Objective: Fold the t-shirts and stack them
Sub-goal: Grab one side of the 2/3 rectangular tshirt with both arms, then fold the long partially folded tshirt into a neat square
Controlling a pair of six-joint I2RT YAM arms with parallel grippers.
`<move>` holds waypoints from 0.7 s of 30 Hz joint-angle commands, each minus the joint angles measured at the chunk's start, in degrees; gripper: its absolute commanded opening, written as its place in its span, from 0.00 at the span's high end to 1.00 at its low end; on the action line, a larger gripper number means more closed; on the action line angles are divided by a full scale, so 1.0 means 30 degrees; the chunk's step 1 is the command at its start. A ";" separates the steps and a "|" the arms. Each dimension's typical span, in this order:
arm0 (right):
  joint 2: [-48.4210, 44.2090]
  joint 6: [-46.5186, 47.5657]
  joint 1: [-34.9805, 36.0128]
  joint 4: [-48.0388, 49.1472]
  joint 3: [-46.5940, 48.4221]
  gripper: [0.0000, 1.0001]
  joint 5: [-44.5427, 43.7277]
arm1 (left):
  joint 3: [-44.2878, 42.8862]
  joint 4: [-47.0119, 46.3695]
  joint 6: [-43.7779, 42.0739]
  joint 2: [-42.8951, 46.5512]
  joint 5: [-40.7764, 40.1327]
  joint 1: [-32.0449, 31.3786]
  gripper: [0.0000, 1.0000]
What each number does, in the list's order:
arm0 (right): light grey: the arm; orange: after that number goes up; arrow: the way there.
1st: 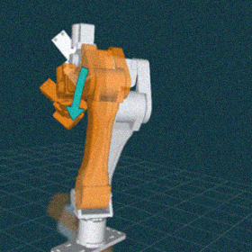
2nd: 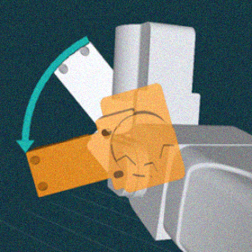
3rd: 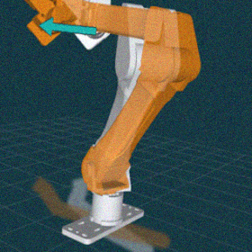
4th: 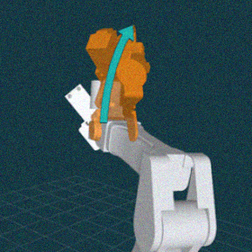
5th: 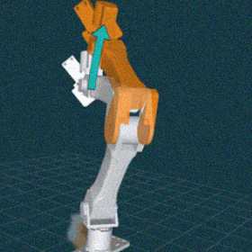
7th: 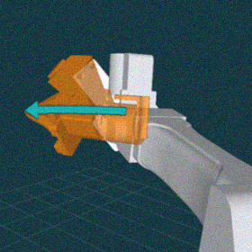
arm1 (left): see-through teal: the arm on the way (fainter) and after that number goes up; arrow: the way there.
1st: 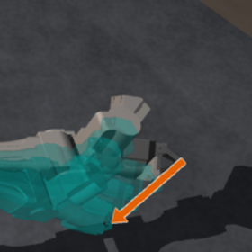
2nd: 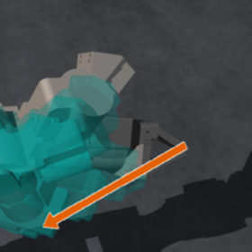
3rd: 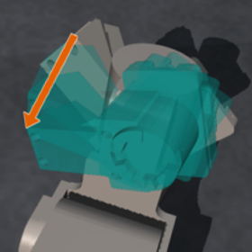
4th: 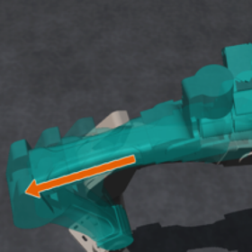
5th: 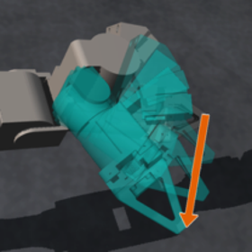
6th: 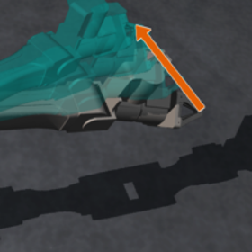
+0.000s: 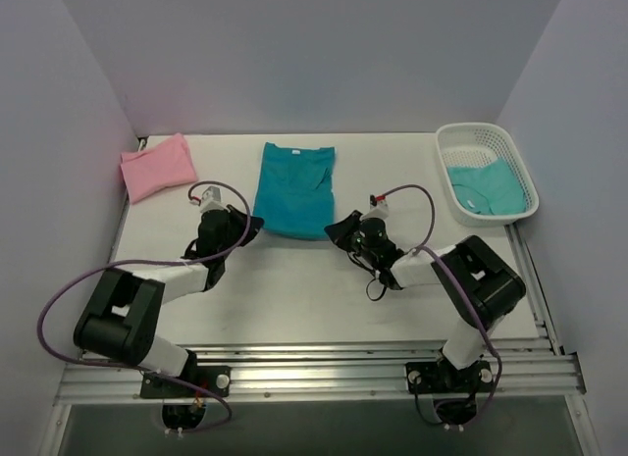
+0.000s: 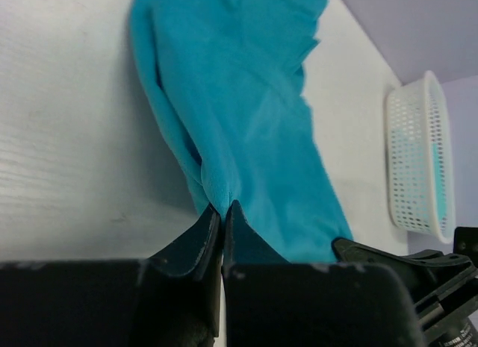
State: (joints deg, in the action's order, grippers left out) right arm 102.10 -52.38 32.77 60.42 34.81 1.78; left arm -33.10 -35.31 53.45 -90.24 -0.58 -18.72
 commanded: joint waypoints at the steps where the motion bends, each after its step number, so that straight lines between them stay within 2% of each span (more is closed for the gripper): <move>1: -0.3383 0.0350 0.1288 -0.2497 -0.0468 1.00 -0.2054 | 0.0574 0.1978 -0.0121 0.4369 -0.1474 -0.1110 0.98; 4: -0.6426 0.0380 0.2870 -0.5778 -0.0208 1.00 -0.4016 | 0.0604 0.5575 -0.0501 0.7534 -0.2585 -0.2633 0.98; 5: -0.6959 0.0380 0.3309 -0.7207 -0.0119 1.00 -0.4515 | 0.0604 0.6023 -0.0532 0.8274 -0.2909 -0.3043 0.98; 6: -0.7429 0.0322 0.4010 -0.7801 -0.0031 1.00 -0.5419 | 0.0720 0.6521 -0.0561 0.9732 -0.3202 -0.3714 0.98; 10: -0.9042 0.0146 0.5505 -0.9826 0.0554 1.00 -0.6948 | 0.0635 0.8544 -0.0473 1.2550 -0.4083 -0.4481 0.97; 14: -0.9775 -0.0001 0.6678 -1.1668 0.1374 1.00 -0.8325 | 0.0137 1.0301 -0.0706 1.3817 -0.4230 -0.4658 0.96; 21: -0.9661 0.0145 0.7034 -1.2963 0.2430 1.00 -0.9470 | -0.0275 1.0862 -0.0912 1.3878 -0.4582 -0.4717 0.95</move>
State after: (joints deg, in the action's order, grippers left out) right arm 74.32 -52.27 53.74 24.82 39.07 -21.58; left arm -31.22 -4.29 51.90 -48.69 -12.75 -32.60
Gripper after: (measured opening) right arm 0.010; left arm 0.064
